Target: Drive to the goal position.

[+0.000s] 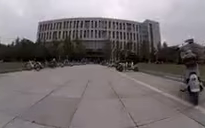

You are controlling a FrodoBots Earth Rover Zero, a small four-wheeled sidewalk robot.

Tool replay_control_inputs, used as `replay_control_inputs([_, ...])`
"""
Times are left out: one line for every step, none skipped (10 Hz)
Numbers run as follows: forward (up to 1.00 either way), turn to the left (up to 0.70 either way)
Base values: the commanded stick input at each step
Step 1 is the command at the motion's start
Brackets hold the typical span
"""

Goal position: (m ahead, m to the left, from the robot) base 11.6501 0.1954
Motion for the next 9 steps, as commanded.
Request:
replay_control_inputs([0.7,0.0])
replay_control_inputs([0.7,0.0])
replay_control_inputs([0.7,0.0])
replay_control_inputs([0.7,0.0])
replay_control_inputs([0.7,0.0])
replay_control_inputs([0.7,0.0])
replay_control_inputs([0.7,0.0])
replay_control_inputs([0.7,0.0])
replay_control_inputs([0.7,0.0])
